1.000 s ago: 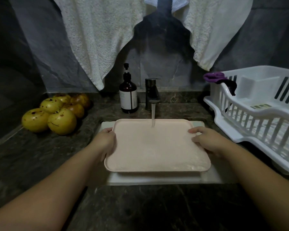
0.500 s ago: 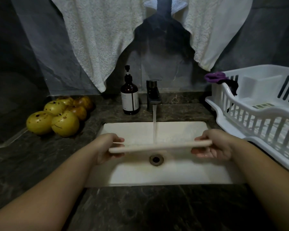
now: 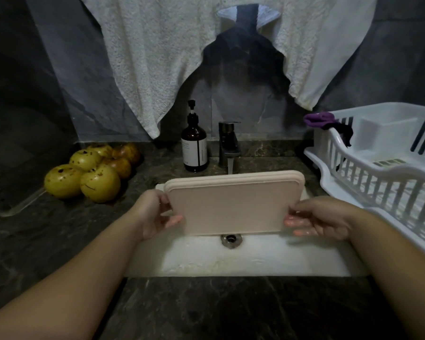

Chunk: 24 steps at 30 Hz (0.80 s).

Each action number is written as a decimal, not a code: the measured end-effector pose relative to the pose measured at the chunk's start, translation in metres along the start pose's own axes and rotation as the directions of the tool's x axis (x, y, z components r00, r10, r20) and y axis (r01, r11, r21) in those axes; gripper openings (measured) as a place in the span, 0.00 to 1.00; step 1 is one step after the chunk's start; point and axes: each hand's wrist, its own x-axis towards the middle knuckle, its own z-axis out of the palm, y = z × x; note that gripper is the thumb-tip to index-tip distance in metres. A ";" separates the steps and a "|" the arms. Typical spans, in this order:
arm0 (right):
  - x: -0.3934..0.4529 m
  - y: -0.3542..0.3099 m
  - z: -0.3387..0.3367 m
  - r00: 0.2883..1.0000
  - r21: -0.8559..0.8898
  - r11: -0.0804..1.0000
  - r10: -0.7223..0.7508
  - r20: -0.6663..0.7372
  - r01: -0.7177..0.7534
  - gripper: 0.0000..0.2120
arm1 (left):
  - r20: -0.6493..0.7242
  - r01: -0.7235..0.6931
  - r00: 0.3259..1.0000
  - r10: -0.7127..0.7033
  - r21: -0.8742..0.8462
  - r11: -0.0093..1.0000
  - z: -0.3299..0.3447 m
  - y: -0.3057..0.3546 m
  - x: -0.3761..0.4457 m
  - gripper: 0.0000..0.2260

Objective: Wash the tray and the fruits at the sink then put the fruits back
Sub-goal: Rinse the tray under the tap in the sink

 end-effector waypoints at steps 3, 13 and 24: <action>-0.001 0.000 0.001 0.999 -0.071 0.997 -0.012 -0.049 0.009 0.12 | 0.021 -0.075 0.997 0.073 0.112 0.991 0.002 -0.003 0.002 0.13; 0.002 0.005 0.011 0.971 -0.447 0.894 -0.137 -0.194 0.036 0.20 | -0.103 -0.100 0.982 0.157 0.419 0.902 0.003 -0.007 0.017 0.11; 0.009 0.007 0.013 0.950 -0.708 0.703 -0.169 -0.261 -0.070 0.27 | -0.043 0.000 0.999 0.006 0.149 0.989 0.033 0.004 0.011 0.10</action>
